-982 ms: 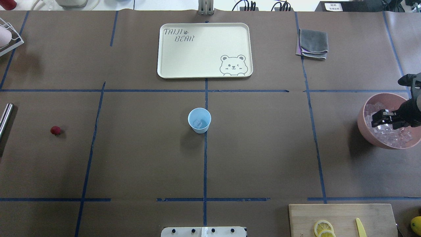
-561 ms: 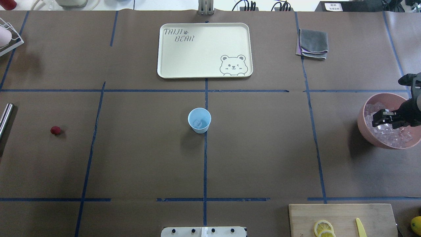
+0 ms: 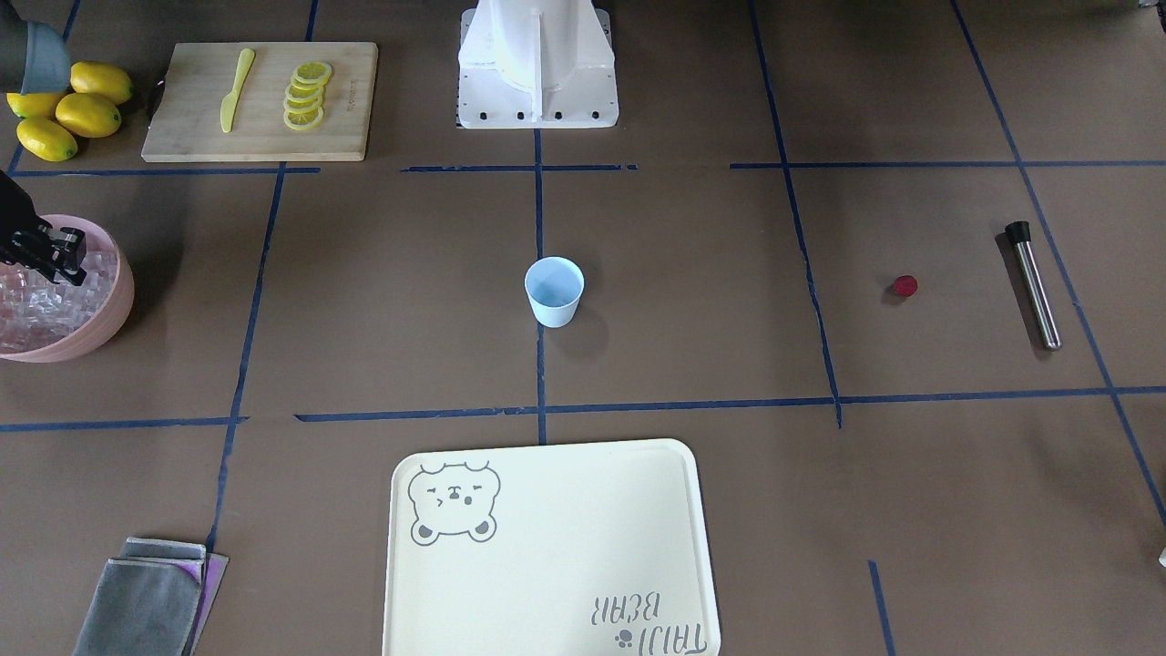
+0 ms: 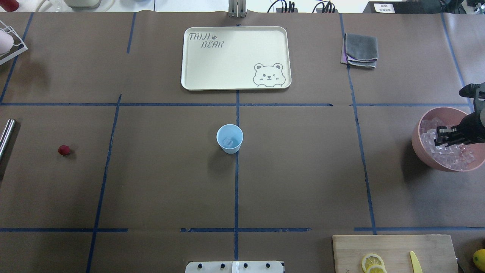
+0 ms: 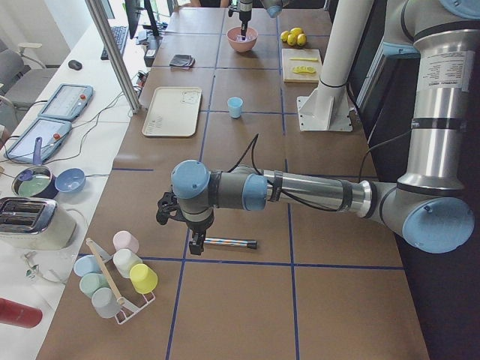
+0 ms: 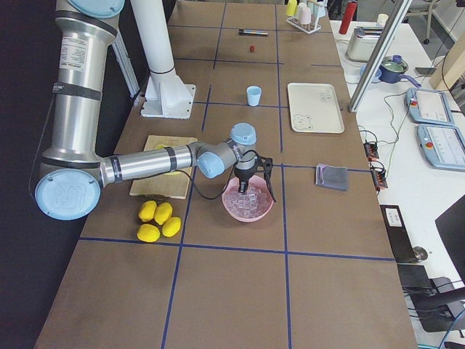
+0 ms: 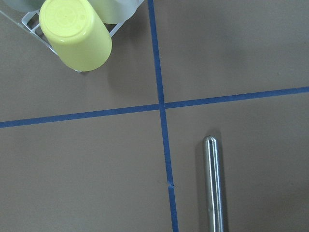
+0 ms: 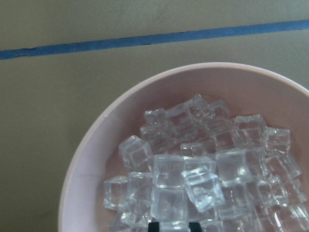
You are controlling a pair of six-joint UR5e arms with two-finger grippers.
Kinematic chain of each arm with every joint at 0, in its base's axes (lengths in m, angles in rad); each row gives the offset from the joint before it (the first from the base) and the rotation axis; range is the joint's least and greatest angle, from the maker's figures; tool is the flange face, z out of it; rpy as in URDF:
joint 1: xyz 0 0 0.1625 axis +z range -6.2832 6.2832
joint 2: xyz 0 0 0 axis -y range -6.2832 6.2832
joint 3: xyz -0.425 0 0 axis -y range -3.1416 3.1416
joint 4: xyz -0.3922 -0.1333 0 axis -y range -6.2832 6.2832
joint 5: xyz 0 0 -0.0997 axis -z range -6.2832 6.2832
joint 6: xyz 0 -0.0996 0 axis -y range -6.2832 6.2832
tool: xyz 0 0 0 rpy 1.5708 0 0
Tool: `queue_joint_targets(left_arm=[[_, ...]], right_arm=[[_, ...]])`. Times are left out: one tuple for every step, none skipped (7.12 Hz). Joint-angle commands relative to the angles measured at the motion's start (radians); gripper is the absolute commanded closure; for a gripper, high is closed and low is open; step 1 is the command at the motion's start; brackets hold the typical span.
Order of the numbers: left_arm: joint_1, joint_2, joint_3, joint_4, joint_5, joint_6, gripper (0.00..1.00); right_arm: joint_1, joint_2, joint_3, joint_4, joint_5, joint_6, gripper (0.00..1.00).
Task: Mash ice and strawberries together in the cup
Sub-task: 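Lower the right gripper into the bowl and grasp another ice cube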
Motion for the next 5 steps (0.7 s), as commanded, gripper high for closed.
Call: queue_joint_targets(left_arm=[[0.000, 0.003, -0.001, 0.002, -0.009, 0.000, 0.00], [0.000, 0.005, -0.001, 0.002, -0.009, 0.000, 0.00], [0.000, 0.008, -0.001, 0.001, -0.009, 0.000, 0.00], [0.000, 0.008, 0.001, 0.001, -0.009, 0.000, 0.00], [0.000, 0.008, -0.002, -0.002, -0.009, 0.000, 0.00]], right_arm=[[0.027, -0.022, 0.095, -0.014, 0.018, -0.002, 1.00], [0.062, -0.038, 0.177, -0.083, 0.032, -0.002, 1.00], [0.076, -0.030, 0.268, -0.176, 0.030, -0.004, 1.00], [0.070, -0.024, 0.331, -0.213, 0.029, -0.004, 1.00], [0.024, 0.015, 0.333, -0.215, 0.014, -0.004, 1.00]])
